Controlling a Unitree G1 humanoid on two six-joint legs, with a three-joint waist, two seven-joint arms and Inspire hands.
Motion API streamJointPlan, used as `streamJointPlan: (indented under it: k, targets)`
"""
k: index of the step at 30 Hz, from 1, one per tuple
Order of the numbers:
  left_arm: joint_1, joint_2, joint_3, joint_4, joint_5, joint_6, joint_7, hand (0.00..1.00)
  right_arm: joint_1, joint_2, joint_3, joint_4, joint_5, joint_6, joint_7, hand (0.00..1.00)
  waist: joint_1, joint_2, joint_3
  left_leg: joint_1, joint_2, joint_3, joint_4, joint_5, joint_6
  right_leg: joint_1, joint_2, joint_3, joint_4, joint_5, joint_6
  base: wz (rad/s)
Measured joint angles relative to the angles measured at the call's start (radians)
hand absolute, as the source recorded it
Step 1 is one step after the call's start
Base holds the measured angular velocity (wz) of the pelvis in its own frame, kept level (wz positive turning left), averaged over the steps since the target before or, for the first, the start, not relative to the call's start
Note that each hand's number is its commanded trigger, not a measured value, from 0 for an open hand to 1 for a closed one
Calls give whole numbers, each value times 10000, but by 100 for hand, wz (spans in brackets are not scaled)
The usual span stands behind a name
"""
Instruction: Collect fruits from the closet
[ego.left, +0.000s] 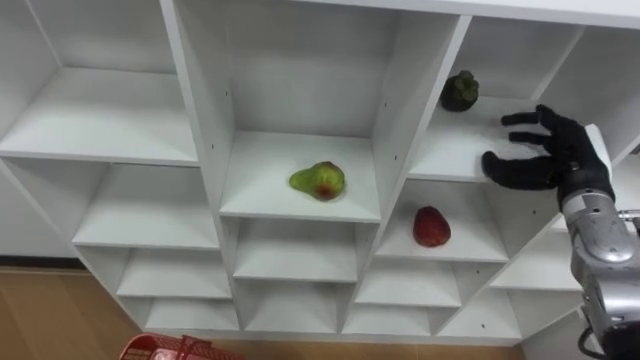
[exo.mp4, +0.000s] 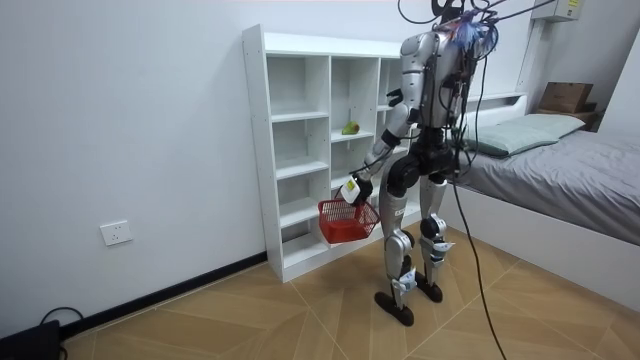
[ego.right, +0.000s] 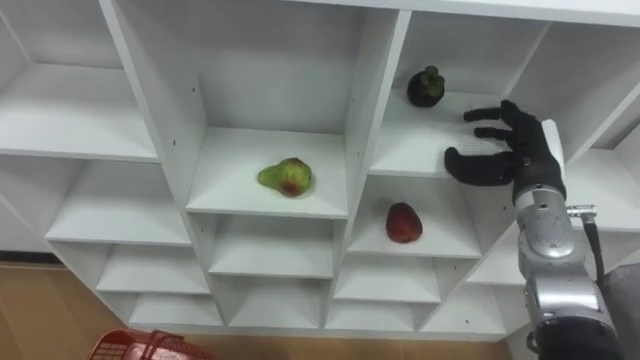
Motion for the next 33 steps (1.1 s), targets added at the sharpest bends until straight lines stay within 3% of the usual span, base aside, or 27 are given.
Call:
streamJointPlan:
  k: [4, 12, 25, 33]
  targets:
    - [-22, 0, -12, 43, -84, 0, 3, 100, -1, 0, 121, -178, 138, 70, -237, 0, 4, -15, 9, -29, 0, 18, -2, 1, 1, -21, 0, 17, -1, 0, 0, 0]
    - [-113, -7, -34, 318, -78, 5, 9, 100, -124, -1, 248, -471, 204, 200, -555, 0, 19, -28, 128, -90, 1, 44, -14, 1, 1, -98, 9, 85, -3, 0, 0, 0]
    - [-199, -6, -35, 98, -63, -29, 12, 100, -279, -5, 629, -1457, 469, 275, -724, 0, 35, -42, 114, -338, 3, 40, -15, 9, 3, -407, 5, 96, 16, 3, -3, 0]
    - [-210, -15, -25, 78, -76, -30, -172, 100, -843, -13, 989, -1762, 515, 297, -108, 0, 82, -57, 108, -341, 4, 40, -2, 9, 3, -392, -3, 73, 30, 3, -3, 0]
